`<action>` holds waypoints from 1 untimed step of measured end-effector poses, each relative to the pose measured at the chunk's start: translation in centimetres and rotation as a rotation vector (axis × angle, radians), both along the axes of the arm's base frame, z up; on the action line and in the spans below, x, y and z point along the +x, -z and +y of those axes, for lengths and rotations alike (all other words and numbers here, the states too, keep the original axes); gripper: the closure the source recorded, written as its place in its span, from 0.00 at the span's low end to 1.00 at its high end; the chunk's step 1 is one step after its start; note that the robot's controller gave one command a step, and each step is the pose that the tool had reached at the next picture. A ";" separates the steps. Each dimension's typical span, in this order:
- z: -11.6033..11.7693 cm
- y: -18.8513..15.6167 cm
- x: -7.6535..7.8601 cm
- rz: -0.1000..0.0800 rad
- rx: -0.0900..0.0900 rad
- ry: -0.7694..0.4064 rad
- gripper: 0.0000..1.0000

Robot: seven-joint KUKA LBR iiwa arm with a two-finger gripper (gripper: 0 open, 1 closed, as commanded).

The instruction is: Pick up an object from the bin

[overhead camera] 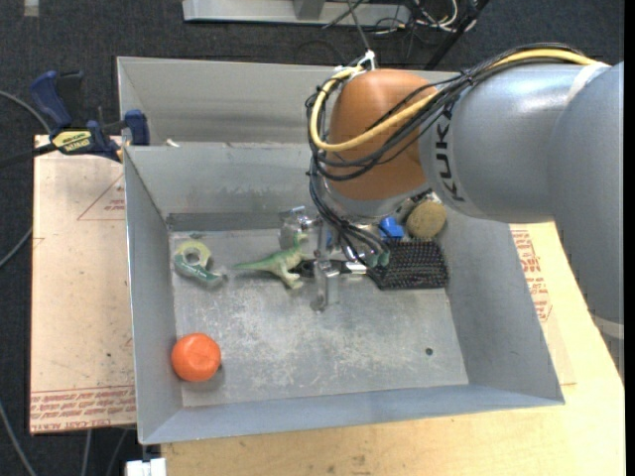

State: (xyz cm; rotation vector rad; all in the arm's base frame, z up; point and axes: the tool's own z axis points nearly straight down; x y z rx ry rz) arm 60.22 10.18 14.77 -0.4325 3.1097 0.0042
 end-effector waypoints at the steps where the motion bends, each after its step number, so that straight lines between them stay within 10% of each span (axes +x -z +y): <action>1: -0.2 1.5 2.5 -0.003 -0.001 0.031 0.00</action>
Offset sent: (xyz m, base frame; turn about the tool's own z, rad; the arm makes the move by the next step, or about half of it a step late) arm 0.0182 -0.0304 -0.0777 -0.0782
